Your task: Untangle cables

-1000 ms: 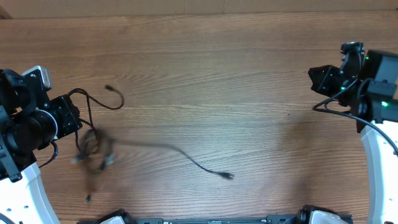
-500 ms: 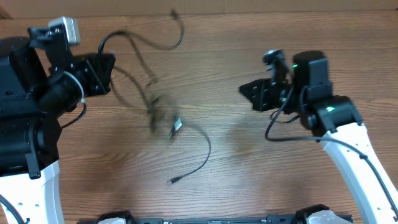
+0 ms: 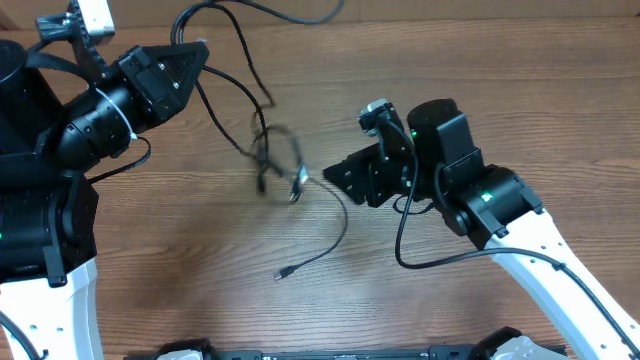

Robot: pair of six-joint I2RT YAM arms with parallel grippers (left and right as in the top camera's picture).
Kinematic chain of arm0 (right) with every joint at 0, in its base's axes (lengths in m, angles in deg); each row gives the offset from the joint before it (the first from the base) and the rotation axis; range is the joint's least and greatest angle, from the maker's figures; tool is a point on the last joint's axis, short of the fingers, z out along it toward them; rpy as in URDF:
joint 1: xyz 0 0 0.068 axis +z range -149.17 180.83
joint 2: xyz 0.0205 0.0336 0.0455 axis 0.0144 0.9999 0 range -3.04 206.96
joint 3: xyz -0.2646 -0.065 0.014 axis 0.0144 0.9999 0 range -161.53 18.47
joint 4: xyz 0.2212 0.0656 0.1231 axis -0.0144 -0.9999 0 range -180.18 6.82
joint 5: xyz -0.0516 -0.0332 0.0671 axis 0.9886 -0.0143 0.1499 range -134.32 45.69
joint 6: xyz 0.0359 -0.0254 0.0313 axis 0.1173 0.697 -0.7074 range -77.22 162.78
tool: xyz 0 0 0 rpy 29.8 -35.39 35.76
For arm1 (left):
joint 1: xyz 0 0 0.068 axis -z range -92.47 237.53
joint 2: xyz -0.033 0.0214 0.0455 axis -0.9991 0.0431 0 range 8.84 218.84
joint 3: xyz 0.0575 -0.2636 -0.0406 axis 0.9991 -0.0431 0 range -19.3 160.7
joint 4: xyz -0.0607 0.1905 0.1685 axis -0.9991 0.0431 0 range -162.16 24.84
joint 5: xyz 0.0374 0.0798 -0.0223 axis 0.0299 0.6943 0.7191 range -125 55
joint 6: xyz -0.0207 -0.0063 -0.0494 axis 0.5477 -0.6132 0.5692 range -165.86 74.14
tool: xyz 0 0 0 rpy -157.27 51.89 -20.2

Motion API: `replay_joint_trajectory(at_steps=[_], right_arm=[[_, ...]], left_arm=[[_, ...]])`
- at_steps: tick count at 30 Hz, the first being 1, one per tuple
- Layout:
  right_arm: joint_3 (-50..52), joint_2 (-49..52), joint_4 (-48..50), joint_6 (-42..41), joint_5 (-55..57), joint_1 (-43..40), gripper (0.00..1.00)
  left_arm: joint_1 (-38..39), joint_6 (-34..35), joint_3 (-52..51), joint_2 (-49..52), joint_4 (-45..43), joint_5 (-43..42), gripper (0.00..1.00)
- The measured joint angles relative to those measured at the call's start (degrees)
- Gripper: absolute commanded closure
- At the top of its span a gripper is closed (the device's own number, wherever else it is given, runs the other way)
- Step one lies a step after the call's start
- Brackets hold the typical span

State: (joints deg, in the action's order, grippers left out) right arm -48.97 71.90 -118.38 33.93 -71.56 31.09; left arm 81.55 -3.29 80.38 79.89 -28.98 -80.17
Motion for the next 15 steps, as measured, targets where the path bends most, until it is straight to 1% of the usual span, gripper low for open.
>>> replay_joint_trajectory(at_steps=[7, 12, 15], right_arm=[[0.0, 2.1, 2.23, 1.44, 3.48, 2.67, 0.27], [0.0, 6.38, 4.79, 2.14, 3.96, 4.24, 0.28], [0.0, 7.1, 7.72, 3.69, 3.17, 5.95, 0.28]], left_arm=[[0.0, 3.23, 0.0, 0.0, -2.95, -4.52, 0.96], [0.0, 5.29, 0.0, 0.0, -5.81, -5.66, 0.96], [0.0, 6.34, 0.0, 0.0, -6.45, -5.57, 0.96]])
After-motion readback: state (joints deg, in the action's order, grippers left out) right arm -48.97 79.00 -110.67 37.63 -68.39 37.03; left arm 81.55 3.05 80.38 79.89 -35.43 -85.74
